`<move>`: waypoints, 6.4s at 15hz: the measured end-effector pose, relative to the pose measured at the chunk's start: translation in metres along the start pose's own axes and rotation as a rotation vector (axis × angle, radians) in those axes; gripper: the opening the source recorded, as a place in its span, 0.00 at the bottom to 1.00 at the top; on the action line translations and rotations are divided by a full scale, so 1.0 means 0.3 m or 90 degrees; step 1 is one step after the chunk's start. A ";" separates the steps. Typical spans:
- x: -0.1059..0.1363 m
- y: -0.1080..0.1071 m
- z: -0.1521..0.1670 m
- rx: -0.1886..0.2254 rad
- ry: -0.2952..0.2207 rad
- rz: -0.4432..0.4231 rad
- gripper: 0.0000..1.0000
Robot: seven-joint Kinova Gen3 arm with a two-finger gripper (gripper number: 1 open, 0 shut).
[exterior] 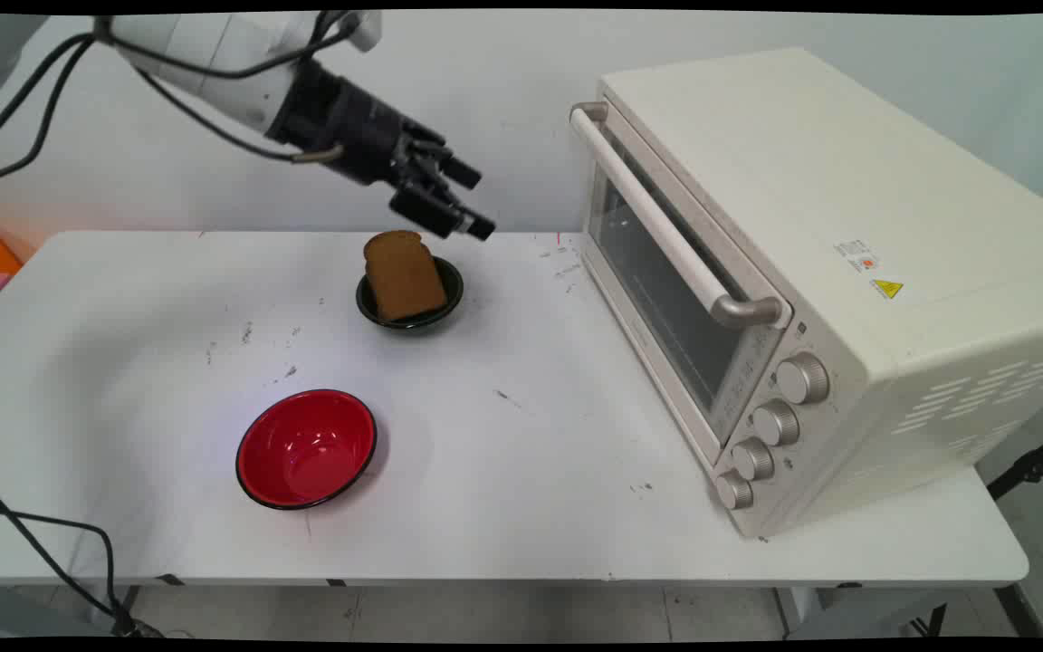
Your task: Open the oven
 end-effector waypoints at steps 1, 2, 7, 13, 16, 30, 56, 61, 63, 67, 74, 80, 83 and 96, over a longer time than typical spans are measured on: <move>0.026 -0.003 0.006 0.000 0.005 0.000 1.00; 0.048 -0.005 0.013 0.000 0.009 0.000 1.00; 0.154 -0.016 0.047 -0.003 0.028 0.001 1.00; 0.243 -0.023 0.092 -0.011 0.047 0.002 0.00; 0.277 -0.023 0.121 -0.020 0.054 0.005 0.00; 0.373 -0.025 0.302 -0.048 0.065 0.017 0.00; 0.206 0.033 0.269 -0.065 -0.001 0.005 0.00; 0.127 0.054 0.235 -0.060 -0.014 0.000 0.00; 0.095 0.064 0.229 -0.057 -0.017 0.000 0.00; 0.026 0.082 0.222 -0.049 -0.022 0.000 0.00; -0.112 0.112 0.225 -0.035 -0.029 0.013 0.00; -0.220 0.121 0.245 -0.021 -0.029 0.011 0.00; -0.271 0.122 0.264 -0.019 -0.023 0.010 0.00; -0.452 0.100 0.318 -0.009 -0.005 0.015 0.00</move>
